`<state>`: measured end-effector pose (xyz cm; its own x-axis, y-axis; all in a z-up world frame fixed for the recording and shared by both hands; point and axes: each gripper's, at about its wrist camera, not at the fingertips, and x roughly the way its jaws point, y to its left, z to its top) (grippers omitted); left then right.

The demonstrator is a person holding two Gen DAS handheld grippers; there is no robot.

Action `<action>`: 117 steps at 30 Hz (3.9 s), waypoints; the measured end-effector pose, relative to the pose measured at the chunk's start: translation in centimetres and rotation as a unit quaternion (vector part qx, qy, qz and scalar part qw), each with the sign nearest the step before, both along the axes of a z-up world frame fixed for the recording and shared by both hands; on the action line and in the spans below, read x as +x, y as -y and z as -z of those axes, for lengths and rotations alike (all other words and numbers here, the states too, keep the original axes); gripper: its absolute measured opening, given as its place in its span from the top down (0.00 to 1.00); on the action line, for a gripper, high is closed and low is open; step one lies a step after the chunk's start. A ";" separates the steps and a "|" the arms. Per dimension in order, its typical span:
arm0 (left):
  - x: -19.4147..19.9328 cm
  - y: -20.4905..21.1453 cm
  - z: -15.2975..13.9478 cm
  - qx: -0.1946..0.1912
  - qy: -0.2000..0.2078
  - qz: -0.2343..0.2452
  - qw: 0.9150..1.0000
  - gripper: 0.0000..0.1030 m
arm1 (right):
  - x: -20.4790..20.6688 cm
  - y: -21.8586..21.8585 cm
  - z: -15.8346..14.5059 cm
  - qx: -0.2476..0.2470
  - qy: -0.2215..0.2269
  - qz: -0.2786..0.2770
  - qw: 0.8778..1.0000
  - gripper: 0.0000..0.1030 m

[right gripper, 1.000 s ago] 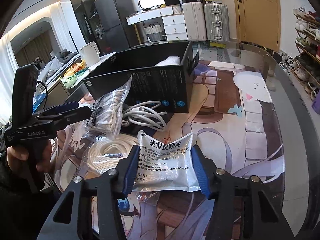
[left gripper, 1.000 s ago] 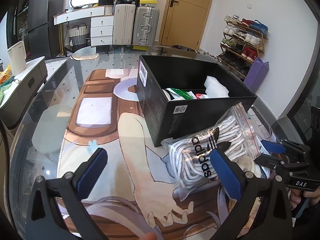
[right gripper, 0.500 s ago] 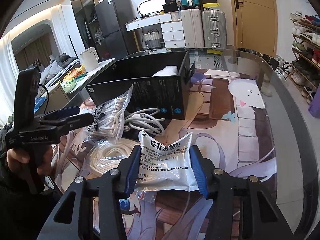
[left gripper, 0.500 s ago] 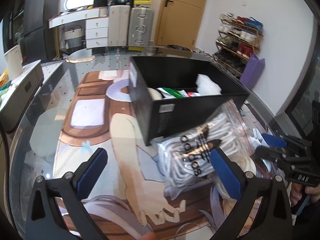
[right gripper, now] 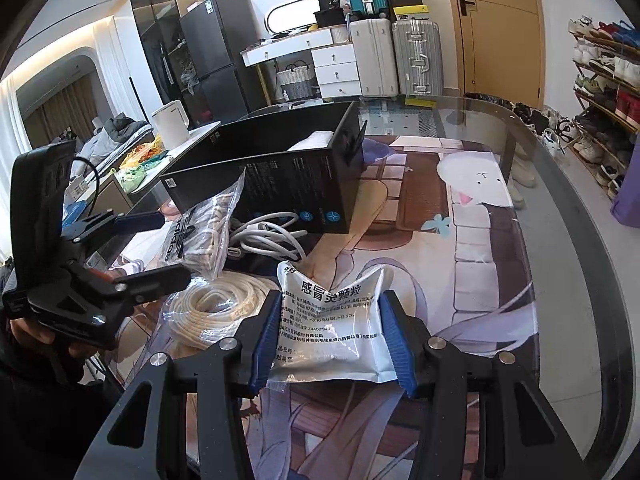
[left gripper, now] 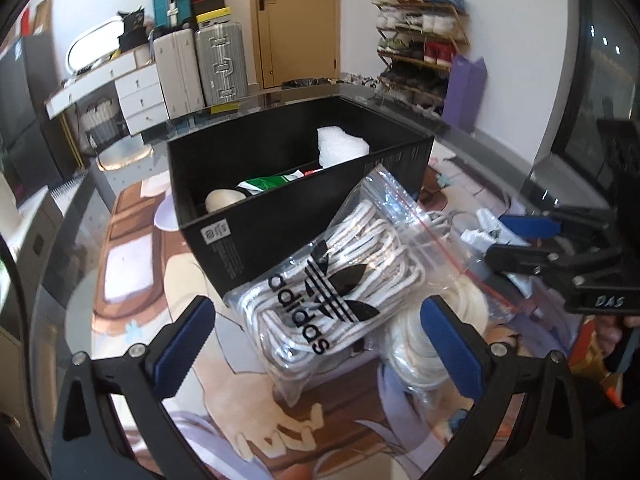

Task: Organize soft objects
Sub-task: 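Hold the sachet with the right gripper while the left gripper grasps the adidas lace bag, then lift and carry the sachet and lace bag over the black box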

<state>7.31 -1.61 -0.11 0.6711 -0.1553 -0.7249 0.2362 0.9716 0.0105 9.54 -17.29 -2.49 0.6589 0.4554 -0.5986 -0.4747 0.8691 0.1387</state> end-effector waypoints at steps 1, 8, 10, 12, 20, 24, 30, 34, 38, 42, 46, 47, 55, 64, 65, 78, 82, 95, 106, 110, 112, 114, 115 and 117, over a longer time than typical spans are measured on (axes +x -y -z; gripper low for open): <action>0.1 0.1 0.0 0.007 0.000 0.004 1.000 0.00 | 0.0 0.0 0.0 0.000 0.000 0.000 1.000 0.52; 1.5 1.5 -0.5 0.029 0.001 0.041 0.999 0.00 | 0.0 0.1 0.2 0.001 -0.004 0.002 1.000 0.52; 1.7 1.5 -0.3 0.021 -0.006 0.052 0.998 0.00 | 0.0 0.1 0.3 0.001 -0.005 0.001 1.000 0.52; 1.8 1.7 -0.3 0.012 -0.013 0.059 0.998 0.00 | 0.0 0.1 0.3 0.000 -0.005 0.000 1.000 0.52; 1.5 1.6 0.0 -0.002 -0.015 0.074 0.997 0.11 | 0.2 0.0 0.4 -0.002 -0.008 -0.001 1.000 0.52; 0.8 1.0 -0.1 -0.012 -0.008 0.081 0.997 0.31 | 0.2 -0.1 0.3 0.000 -0.005 -0.002 1.000 0.52; -0.3 0.1 -0.4 -0.030 -0.007 0.087 0.996 0.49 | 0.0 -0.6 0.2 -0.002 -0.004 -0.008 1.000 0.52; -0.8 -0.3 -0.7 -0.039 -0.005 0.080 0.996 0.53 | -0.2 -0.7 0.1 -0.003 -0.001 -0.011 1.000 0.52; -1.2 -0.9 -0.9 -0.048 -0.004 0.073 0.996 0.56 | -0.2 -0.7 0.0 -0.003 0.001 -0.010 1.000 0.52; -1.6 -1.5 -1.2 -0.059 0.000 0.066 0.996 0.58 | -0.4 -0.7 -0.2 -0.004 0.004 -0.011 1.000 0.52; -2.0 -2.7 -1.8 -0.076 0.006 0.057 0.995 0.58 | -0.6 -0.6 -0.3 -0.003 0.005 -0.011 1.000 0.52; -2.1 -3.0 -1.9 -0.080 0.008 0.055 0.995 0.58 | -0.6 -0.7 -0.3 -0.003 0.006 -0.011 1.000 0.52; -2.7 -4.1 -2.4 -0.096 0.015 0.040 0.994 0.58 | -1.0 -1.0 -0.6 -0.003 0.011 -0.018 1.000 0.52; -3.1 -4.3 -3.5 -0.104 0.032 0.030 0.994 0.58 | -1.2 -0.8 -1.1 0.000 0.019 -0.018 1.000 0.52; -3.2 -4.4 -3.8 -0.106 0.035 0.028 0.993 0.58 | -1.3 -0.8 -1.2 0.000 0.020 -0.019 1.000 0.52; -2.9 -6.1 -6.8 -0.126 0.074 -0.016 0.989 0.58 | -1.6 -1.5 -3.9 0.001 0.056 -0.038 0.998 0.52; -2.3 -6.8 -7.5 -0.129 0.083 -0.033 0.988 0.58 | -1.4 -2.0 -5.3 0.008 0.073 -0.051 0.996 0.52; 1.2 -7.3 -9.0 -0.133 0.104 -0.054 0.984 0.58 | 0.5 -4.1 -9.0 0.011 0.118 -0.080 0.990 0.52; 4.8 -6.2 -8.1 -0.123 0.099 -0.055 0.986 0.58 | 2.6 -5.6 -9.6 0.011 0.116 -0.093 0.989 0.52; 5.8 -6.0 -7.8 -0.128 0.097 -0.051 0.986 0.58 | 3.6 -6.2 -9.4 0.010 0.109 -0.099 0.989 0.52; 6.4 -6.2 -7.5 -0.130 0.097 -0.052 0.985 0.58 | 4.2 -6.4 -9.3 0.008 0.105 -0.103 0.989 0.52; 6.8 -6.3 -7.4 -0.131 0.095 -0.053 0.985 0.58 | 4.8 -6.8 -9.2 0.006 0.103 -0.104 0.989 0.52; 7.1 -6.3 -7.3 -0.131 0.095 -0.053 0.985 0.58 | 5.1 -7.0 -9.0 0.005 0.101 -0.104 0.989 0.52; 7.3 -6.2 -7.0 -0.129 0.096 -0.049 0.986 0.58 | 5.7 -7.4 -8.8 0.004 0.098 -0.105 0.990 0.52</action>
<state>14.58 4.58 6.92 0.8133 -0.2452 -0.5276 0.1582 0.9659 -0.2050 15.25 -9.90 6.32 0.6518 0.5988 -0.4654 -0.6634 0.7476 0.0327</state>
